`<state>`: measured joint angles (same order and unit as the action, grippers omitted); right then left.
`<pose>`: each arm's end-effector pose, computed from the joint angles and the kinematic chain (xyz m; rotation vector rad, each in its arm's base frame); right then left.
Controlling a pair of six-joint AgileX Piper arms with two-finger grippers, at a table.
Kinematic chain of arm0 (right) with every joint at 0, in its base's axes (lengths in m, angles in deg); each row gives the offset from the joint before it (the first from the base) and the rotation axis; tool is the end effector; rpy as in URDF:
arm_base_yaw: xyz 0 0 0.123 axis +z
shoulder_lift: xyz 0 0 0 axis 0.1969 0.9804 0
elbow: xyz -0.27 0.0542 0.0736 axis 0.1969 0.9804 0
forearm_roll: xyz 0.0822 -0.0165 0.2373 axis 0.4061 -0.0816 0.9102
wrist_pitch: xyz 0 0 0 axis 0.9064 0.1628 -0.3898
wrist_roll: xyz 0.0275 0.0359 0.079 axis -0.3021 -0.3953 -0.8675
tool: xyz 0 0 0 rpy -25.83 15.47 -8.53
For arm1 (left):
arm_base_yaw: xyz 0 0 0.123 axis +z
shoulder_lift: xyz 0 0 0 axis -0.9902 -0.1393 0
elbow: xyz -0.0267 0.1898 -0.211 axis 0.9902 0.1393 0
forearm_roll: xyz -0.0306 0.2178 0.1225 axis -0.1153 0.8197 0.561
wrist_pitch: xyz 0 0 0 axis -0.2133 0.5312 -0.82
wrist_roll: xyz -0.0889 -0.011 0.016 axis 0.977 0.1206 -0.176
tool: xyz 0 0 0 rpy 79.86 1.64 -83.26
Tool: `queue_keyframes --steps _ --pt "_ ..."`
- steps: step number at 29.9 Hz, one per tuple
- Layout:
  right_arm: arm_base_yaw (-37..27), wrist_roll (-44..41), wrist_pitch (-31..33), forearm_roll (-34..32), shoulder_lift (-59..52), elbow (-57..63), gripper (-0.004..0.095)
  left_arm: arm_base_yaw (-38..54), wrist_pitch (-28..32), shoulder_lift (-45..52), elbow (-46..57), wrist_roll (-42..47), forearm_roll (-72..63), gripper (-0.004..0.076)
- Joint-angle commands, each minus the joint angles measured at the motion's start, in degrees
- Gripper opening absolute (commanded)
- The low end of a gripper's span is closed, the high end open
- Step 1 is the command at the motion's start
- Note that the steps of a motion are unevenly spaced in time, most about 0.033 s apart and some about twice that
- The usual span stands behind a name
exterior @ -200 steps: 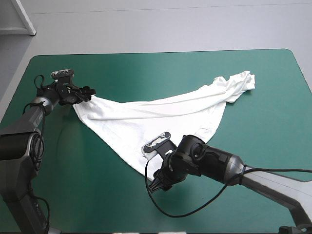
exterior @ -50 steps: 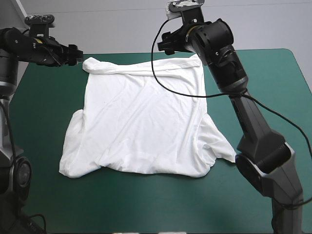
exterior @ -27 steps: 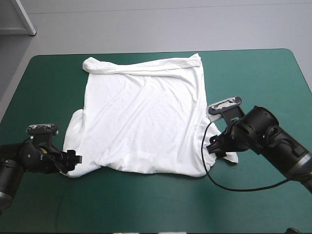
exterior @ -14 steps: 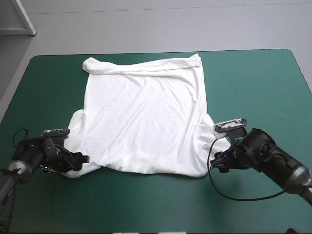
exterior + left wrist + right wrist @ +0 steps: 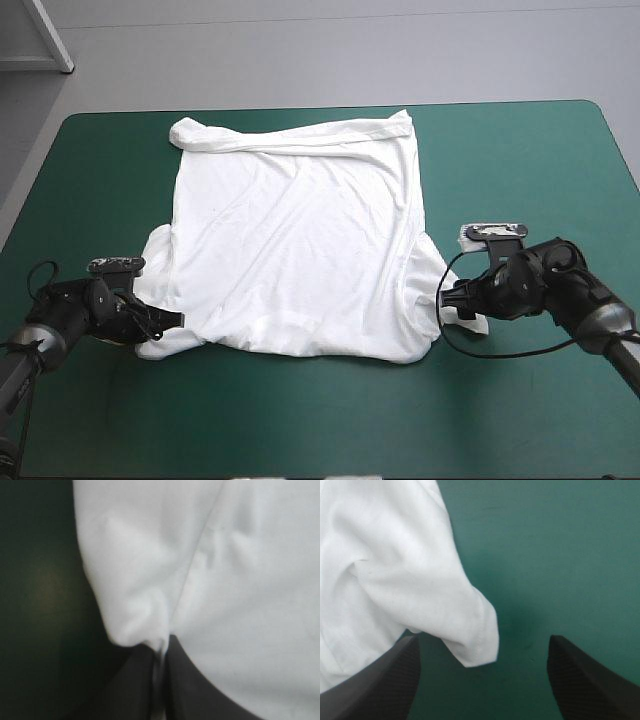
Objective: Fold the cloth
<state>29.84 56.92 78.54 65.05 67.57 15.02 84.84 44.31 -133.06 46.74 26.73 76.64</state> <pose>0.2337 0.0714 0.2694 -0.1692 2.7324 0.0469 0.2235 0.0057 0.1985 -0.0342 2.8425 -0.0717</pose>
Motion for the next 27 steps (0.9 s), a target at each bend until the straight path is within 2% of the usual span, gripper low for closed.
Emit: queue_keyframes --steps 1,6,10,14,17,20,24,27 --pt "-0.52 1.42 -4.36 2.73 2.69 -1.27 0.0656 -0.43 -2.44 -1.59 1.04 0.33 -3.88 -0.0010" --pt "-0.52 1.19 -5.43 4.72 8.59 -1.18 0.0643 -0.43 -2.44 -1.59 1.04 0.33 -3.88 -0.0010" --pt "-0.52 1.31 -6.34 5.19 11.07 -0.94 0.0587 -0.43 -2.44 -1.59 1.04 0.33 -3.88 -0.0010" --pt "-0.52 1.31 -6.61 5.19 11.46 -0.94 0.0436 -0.43 -1.83 -1.59 1.04 0.33 -3.88 -0.0010" --pt "-0.52 1.08 -7.84 5.19 11.69 -0.94 0.0244 -0.43 -1.48 -1.59 1.04 0.33 -3.88 -0.0010" --pt "-0.52 1.08 -10.11 5.19 11.36 -1.20 0.0006 -0.43 -1.04 -1.49 0.64 0.33 -3.88 -0.0010" --pt "-0.52 2.19 -8.72 5.19 7.70 -4.12 -0.0018 -0.43 -2.28 1.31 -3.90 0.33 -3.88 -0.0010" --pt "-0.52 2.61 -6.35 3.93 2.61 -8.87 -0.0018 -0.43 -5.65 5.98 -11.86 0.33 -4.28 -0.0010"
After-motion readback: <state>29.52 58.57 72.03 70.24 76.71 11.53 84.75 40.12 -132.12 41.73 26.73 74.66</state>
